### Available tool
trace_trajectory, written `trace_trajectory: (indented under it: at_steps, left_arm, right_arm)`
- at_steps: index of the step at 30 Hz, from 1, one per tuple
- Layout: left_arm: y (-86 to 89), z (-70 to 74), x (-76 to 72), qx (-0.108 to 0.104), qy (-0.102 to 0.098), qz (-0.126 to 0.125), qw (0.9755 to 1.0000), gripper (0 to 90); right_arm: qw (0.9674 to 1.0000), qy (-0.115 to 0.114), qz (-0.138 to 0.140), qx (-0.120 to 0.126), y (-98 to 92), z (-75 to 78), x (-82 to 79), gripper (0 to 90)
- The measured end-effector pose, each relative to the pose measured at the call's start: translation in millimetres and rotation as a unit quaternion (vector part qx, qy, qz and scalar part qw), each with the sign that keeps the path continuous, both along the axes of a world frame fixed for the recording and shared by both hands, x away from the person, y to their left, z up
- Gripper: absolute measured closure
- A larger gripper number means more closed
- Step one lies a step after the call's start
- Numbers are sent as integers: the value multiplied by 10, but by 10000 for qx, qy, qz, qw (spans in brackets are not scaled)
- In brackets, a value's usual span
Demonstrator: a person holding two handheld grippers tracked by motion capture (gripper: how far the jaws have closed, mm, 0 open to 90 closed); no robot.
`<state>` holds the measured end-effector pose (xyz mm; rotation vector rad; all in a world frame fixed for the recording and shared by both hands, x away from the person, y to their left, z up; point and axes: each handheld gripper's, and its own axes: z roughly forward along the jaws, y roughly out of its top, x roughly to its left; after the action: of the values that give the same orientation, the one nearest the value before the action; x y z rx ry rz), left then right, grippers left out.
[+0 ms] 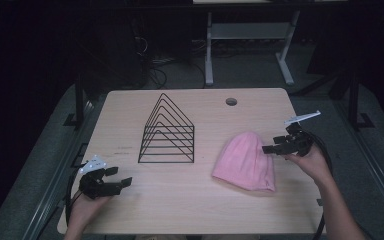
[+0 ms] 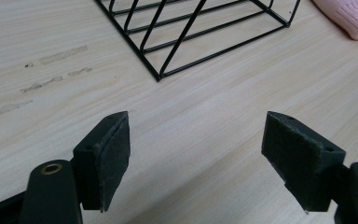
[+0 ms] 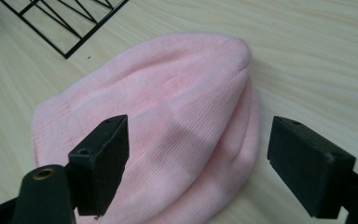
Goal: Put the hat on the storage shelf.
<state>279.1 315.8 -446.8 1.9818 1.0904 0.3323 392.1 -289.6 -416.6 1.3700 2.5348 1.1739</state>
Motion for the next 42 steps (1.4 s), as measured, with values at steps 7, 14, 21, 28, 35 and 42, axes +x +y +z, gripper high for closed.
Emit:
trace_trajectory:
  at_steps: [7, 14, 21, 28, 35, 42]
  left_arm:
    - [11, 0, 9, 35, -20, -13, 10000, 234]
    - [-19, -4, 29, 58, -16, -46, 10000, 235]
    - [-45, -11, 47, 131, -28, -130, 9998, 236]
    - [2, -8, 47, 131, -20, -105, 9999, 237]
    - [20, -6, 34, 84, -23, -78, 9999, 237]
    - [20, -12, 40, 68, -14, -81, 9999, 237]
  right_arm:
    - [9999, 81, 74, -111, 104, -23, 176, 203]
    - [9996, 219, 128, -150, 236, -71, 352, 212]
    - [9992, 276, 139, -245, 293, -113, 524, 242]
    - [9984, 458, 27, -319, 302, -219, 647, 314]
    - [9977, 609, -98, -270, 307, -279, 714, 373]
    - [9970, 739, -80, -214, 325, -354, 750, 438]
